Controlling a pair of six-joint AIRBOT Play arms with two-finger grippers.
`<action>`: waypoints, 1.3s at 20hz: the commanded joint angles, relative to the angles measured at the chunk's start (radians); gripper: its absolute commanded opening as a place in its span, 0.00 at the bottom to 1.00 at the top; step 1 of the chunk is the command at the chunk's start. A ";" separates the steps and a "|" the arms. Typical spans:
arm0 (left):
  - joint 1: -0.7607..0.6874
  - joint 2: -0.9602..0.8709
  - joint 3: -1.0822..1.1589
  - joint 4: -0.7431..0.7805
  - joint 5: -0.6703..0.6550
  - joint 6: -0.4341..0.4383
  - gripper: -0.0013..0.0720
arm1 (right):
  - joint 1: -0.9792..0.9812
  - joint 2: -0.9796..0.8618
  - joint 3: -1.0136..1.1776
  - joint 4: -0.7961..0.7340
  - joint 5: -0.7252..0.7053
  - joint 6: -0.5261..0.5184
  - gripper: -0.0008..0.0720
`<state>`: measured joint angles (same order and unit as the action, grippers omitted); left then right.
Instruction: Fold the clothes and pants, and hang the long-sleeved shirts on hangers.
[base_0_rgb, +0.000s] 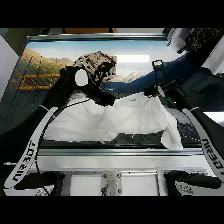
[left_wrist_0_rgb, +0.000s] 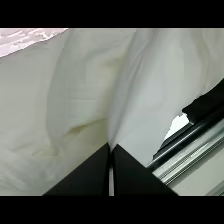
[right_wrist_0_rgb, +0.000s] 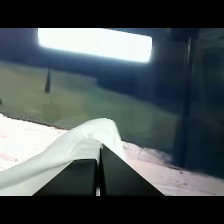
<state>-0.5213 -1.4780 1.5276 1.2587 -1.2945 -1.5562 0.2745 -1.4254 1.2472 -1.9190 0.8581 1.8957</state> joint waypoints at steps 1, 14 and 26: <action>0.031 0.085 -0.100 0.008 -0.006 0.010 0.03 | -0.002 0.094 0.000 0.031 0.133 -0.032 0.03; 0.115 -0.002 -0.027 -0.133 0.106 0.031 0.87 | 0.021 0.365 -0.076 0.398 0.460 -0.047 0.03; -0.095 -0.039 0.021 0.161 0.082 -0.123 0.85 | 0.020 0.365 -0.075 0.397 0.421 -0.010 0.03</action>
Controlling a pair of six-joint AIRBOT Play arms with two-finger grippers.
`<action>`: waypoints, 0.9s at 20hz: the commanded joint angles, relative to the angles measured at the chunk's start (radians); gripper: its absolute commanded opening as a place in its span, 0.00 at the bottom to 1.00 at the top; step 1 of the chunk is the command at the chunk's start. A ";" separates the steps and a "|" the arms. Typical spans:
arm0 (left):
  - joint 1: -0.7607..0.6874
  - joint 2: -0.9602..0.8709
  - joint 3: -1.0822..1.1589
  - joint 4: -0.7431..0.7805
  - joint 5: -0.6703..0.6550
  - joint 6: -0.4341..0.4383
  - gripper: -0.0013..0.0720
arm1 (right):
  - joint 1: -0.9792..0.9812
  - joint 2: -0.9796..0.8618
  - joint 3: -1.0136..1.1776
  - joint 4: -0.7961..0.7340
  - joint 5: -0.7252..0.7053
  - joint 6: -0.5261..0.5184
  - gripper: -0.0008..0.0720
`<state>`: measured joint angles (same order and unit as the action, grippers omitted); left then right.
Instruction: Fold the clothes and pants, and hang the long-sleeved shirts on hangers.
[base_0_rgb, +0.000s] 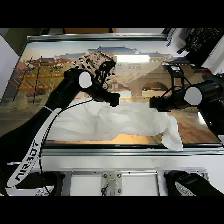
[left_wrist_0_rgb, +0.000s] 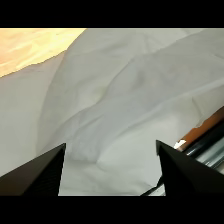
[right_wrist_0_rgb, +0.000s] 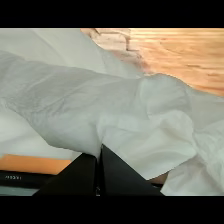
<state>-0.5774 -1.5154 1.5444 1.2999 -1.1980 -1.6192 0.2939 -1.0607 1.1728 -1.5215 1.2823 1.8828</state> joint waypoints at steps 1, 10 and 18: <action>-0.047 -0.002 0.021 0.132 -0.047 -0.066 0.85 | 0.001 0.000 0.000 -0.003 -0.004 0.003 0.03; -0.151 0.037 -0.108 0.288 0.019 -0.222 0.85 | 0.001 0.001 0.000 -0.002 -0.003 0.003 0.03; -0.065 -0.115 -0.002 0.305 0.105 -0.333 0.85 | 0.001 0.001 -0.001 0.000 -0.003 0.003 0.03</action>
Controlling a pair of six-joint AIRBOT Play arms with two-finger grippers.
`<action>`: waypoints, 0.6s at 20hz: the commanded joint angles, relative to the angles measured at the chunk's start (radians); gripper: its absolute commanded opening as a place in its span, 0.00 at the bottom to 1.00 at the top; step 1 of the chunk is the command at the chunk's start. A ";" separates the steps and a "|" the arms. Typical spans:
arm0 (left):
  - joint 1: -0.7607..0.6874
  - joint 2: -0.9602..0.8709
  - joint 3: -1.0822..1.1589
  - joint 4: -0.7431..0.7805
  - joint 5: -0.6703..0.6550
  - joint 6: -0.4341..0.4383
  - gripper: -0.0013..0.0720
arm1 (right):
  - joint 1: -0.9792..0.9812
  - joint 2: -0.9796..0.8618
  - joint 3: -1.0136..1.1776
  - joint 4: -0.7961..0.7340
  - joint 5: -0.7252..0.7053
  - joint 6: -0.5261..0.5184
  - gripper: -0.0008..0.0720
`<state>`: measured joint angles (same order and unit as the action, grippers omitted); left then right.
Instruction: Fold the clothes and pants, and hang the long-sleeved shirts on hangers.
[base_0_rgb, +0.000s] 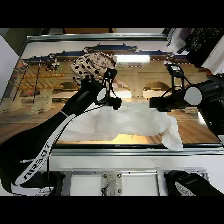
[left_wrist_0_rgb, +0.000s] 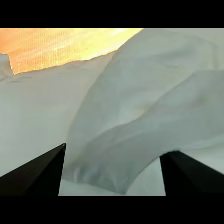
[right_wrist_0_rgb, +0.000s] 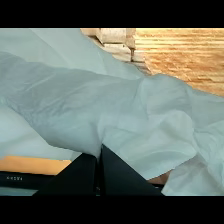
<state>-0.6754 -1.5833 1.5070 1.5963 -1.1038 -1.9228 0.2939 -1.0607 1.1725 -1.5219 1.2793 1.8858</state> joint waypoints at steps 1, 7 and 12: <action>0.050 -0.061 0.043 0.008 0.000 -0.034 0.85 | 0.001 0.001 0.000 0.001 0.001 0.000 0.03; 0.083 -0.084 0.045 0.010 -0.003 -0.064 0.85 | 0.001 0.000 0.000 0.001 0.000 -0.001 0.03; 0.075 -0.084 0.045 0.010 -0.030 -0.064 0.63 | 0.001 0.000 0.000 0.000 0.002 -0.001 0.03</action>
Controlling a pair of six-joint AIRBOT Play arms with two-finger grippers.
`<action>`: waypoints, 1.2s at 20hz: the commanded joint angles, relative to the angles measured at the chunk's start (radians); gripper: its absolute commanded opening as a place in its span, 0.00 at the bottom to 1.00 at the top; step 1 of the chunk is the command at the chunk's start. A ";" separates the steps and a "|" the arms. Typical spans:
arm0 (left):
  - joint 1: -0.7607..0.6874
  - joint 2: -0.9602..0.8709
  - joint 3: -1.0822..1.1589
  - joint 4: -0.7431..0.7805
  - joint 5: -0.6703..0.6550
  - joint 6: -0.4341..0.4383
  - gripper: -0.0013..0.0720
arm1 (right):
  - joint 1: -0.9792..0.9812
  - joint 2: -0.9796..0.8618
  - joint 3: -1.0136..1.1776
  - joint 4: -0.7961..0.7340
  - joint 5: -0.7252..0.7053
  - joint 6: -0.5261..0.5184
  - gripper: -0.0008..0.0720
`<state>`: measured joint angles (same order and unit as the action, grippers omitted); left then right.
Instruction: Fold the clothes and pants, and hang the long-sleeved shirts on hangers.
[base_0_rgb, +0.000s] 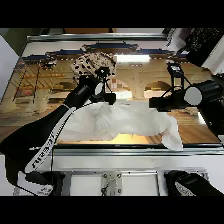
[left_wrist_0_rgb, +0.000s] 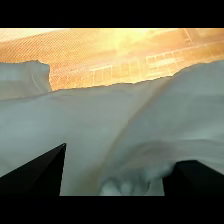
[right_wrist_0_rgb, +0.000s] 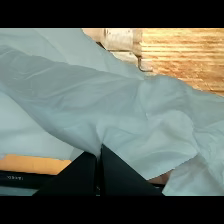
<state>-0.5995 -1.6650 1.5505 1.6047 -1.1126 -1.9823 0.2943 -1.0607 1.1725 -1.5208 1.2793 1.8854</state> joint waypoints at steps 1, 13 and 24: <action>-0.002 -0.001 0.002 0.000 -0.040 0.000 0.33 | 0.000 0.000 0.000 -0.003 0.004 -0.001 0.03; -0.019 0.411 0.141 -0.331 -0.355 0.256 0.03 | 0.003 0.022 0.383 -0.122 0.368 -0.114 0.03; -0.129 0.560 -0.398 -0.335 -0.186 0.168 0.03 | 0.192 0.159 0.079 -0.118 0.326 0.111 0.03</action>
<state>-0.7441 -1.0866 1.2236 1.2774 -1.3666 -1.8099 0.4664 -0.9005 1.2808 -1.6382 1.6669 1.9545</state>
